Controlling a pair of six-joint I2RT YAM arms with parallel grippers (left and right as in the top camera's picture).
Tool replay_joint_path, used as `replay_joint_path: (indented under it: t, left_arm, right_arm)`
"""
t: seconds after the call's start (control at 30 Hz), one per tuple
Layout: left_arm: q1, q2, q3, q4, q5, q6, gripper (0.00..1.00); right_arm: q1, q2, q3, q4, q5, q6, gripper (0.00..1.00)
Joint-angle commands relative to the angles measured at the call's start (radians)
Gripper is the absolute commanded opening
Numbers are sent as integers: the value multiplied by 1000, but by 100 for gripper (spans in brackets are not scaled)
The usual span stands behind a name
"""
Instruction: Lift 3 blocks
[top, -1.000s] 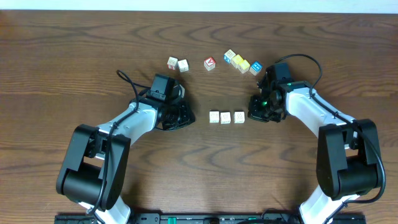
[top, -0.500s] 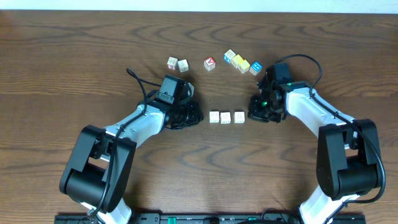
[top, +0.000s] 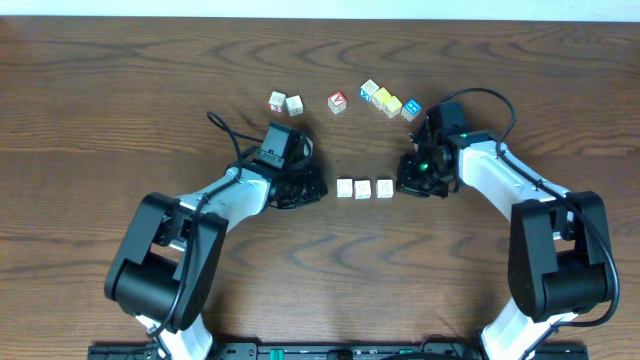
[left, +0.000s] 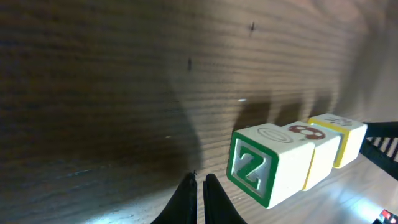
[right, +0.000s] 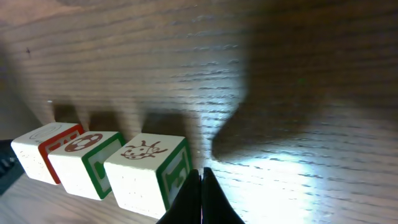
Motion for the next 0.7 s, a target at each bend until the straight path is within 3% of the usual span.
replay_joint_path:
  t: [0.0, 0.67]
  left_arm:
    - [-16, 6, -6, 11, -1, -12, 7]
    - [-23, 6, -6, 15, -1, -11, 7]
  right_arm:
    - [21, 3, -2, 0, -13, 16, 1]
    - [59, 3, -2, 27, -13, 27, 1]
